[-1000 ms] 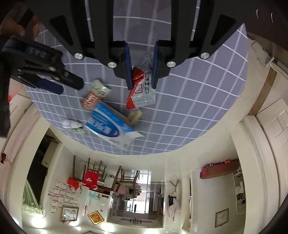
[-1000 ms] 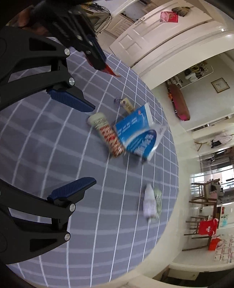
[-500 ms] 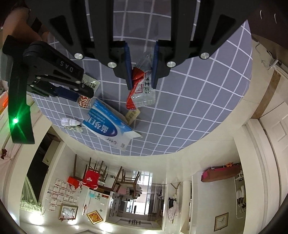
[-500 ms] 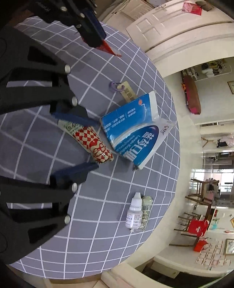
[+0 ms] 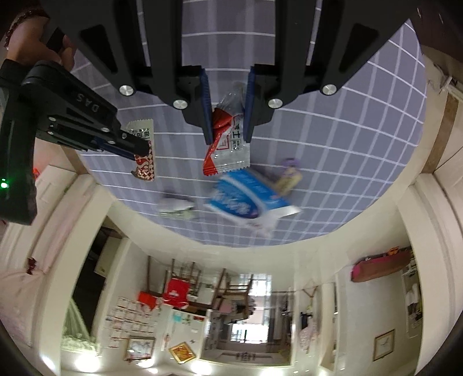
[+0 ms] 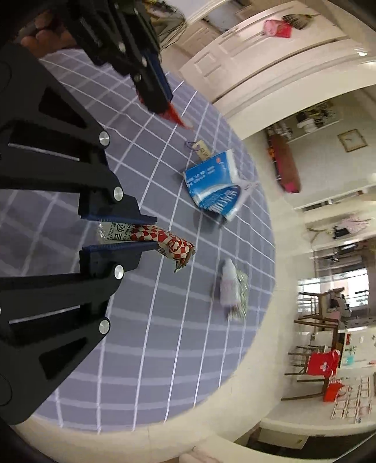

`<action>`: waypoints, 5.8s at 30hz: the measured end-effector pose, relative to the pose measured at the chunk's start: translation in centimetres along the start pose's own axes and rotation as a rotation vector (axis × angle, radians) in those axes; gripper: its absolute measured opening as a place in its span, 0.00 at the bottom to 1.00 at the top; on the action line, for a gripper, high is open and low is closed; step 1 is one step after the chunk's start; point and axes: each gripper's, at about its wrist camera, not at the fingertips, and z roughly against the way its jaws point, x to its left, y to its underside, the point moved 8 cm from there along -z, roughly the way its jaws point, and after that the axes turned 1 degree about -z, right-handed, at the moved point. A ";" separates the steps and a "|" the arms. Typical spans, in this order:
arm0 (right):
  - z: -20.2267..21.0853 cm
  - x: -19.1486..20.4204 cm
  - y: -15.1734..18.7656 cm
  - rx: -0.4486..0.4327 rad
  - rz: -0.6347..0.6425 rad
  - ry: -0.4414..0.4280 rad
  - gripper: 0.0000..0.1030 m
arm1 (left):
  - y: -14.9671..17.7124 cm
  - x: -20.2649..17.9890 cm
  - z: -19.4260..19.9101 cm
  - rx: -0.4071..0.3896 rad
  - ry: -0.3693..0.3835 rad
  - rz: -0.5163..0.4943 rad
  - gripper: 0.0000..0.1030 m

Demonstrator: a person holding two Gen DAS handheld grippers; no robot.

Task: Collect trash

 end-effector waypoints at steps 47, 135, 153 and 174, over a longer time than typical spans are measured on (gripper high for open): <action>24.3 -35.0 20.4 -0.314 -0.603 0.375 0.70 | 13.3 -45.3 -9.2 0.267 0.362 -0.545 0.19; -6.5 -8.3 -7.2 -0.060 -0.119 0.091 0.73 | -9.1 0.0 -13.1 0.133 -0.107 0.174 0.80; -10.0 -6.4 -9.0 -0.007 -0.114 0.037 0.72 | -7.9 1.4 -14.9 0.161 -0.096 0.177 0.27; -11.8 -5.2 -8.9 0.055 -0.066 0.033 0.08 | -7.7 1.1 -11.5 0.095 -0.047 0.114 0.24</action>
